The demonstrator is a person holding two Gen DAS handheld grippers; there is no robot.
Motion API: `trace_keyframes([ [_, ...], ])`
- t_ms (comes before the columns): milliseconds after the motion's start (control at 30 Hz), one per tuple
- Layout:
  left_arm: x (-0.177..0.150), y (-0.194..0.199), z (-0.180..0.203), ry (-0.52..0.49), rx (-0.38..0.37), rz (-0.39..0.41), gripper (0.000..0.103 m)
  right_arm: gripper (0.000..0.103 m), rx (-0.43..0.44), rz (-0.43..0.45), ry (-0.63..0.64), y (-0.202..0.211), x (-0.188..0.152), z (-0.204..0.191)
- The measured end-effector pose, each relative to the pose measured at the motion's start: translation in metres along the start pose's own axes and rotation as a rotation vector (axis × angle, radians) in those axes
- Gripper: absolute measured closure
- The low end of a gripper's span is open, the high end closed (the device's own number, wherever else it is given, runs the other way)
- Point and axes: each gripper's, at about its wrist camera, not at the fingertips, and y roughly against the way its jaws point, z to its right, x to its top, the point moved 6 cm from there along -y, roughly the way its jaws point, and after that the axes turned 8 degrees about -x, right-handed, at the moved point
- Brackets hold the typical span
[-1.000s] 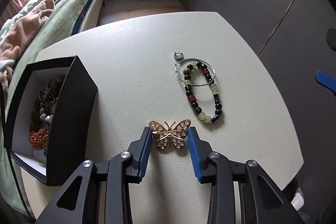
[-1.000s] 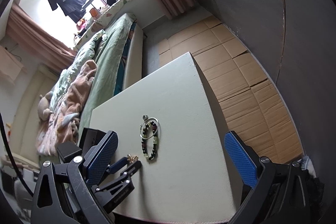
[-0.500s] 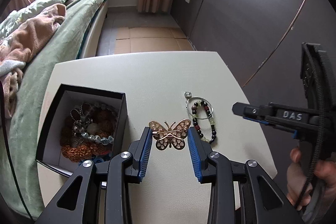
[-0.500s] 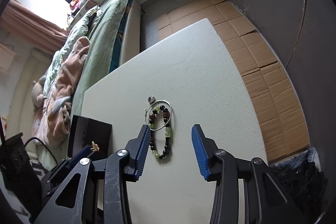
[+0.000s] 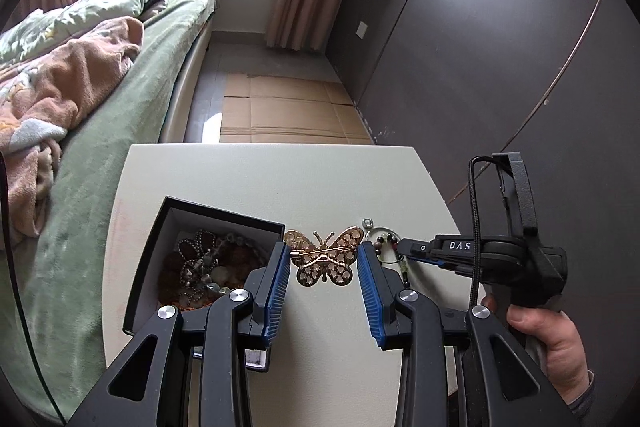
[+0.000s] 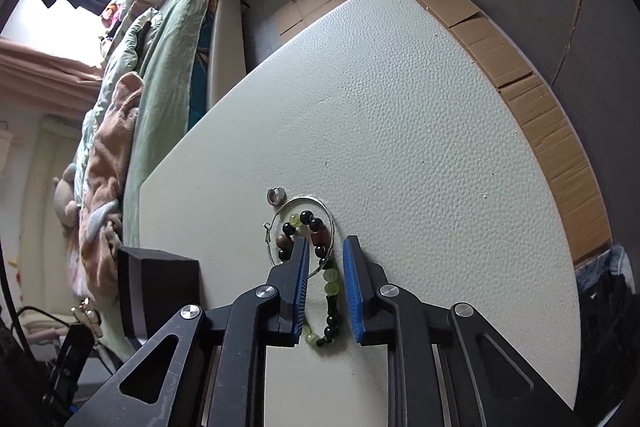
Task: Organize jewelry
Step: 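Carry the brooch into the black box and open the left tool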
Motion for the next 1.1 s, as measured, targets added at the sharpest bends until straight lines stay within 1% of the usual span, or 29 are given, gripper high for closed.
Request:
trace_keyframes([
  [67, 0.002, 0.004, -0.004, 0.002, -0.002, 0.007, 0.067, 0.088, 0.002, 0.002, -0.002, -0.001, 0.001, -0.002],
  [133, 0.002, 0.008, -0.007, 0.006, -0.002, 0.011, 0.067, 0.095, 0.0, -0.001, -0.008, -0.003, 0.003, -0.002],
  [200, 0.003, 0.011, -0.012, 0.014, -0.002, 0.014, 0.067, 0.096, 0.02, -0.006, -0.025, -0.004, 0.003, -0.003],
  [233, 0.004, 0.014, -0.014, 0.019, -0.002, 0.018, 0.067, 0.099, 0.025, -0.002, -0.032, -0.003, 0.003, -0.003],
  [400, 0.008, 0.03, -0.023, 0.026, 0.004, 0.044, 0.067, 0.099, 0.12, 0.043, -0.051, 0.013, 0.007, -0.014],
  [567, 0.014, 0.044, -0.033, 0.026, 0.025, 0.064, 0.067, 0.099, 0.2, 0.085, -0.029, 0.03, 0.006, -0.033],
  [767, 0.016, 0.047, -0.053, 0.046, 0.053, 0.063, 0.067, 0.099, 0.285, 0.13, 0.024, 0.05, 0.0, -0.064],
  [833, 0.015, 0.044, -0.057, 0.059, 0.043, 0.054, 0.067, 0.099, 0.322, 0.145, 0.047, 0.057, -0.004, -0.075],
  [900, 0.014, 0.041, -0.062, 0.08, 0.017, 0.049, 0.066, 0.099, 0.35, 0.154, 0.075, 0.063, -0.008, -0.087],
  [967, 0.011, 0.036, -0.068, 0.124, -0.008, 0.027, 0.059, 0.099, 0.385, 0.151, 0.111, 0.067, -0.014, -0.101],
  [1000, 0.009, 0.034, -0.073, 0.146, -0.007, 0.015, 0.041, 0.099, 0.396, 0.152, 0.126, 0.068, -0.017, -0.106],
  [1033, 0.009, 0.032, -0.078, 0.162, -0.004, 0.013, 0.018, 0.099, 0.404, 0.151, 0.142, 0.068, -0.02, -0.112],
  [1067, 0.008, 0.033, -0.08, 0.171, -0.003, 0.021, 0.01, 0.099, 0.409, 0.146, 0.157, 0.067, -0.022, -0.119],
  [1100, 0.009, 0.037, -0.084, 0.177, 0.002, 0.039, 0.007, 0.099, 0.415, 0.143, 0.171, 0.066, -0.025, -0.124],
])
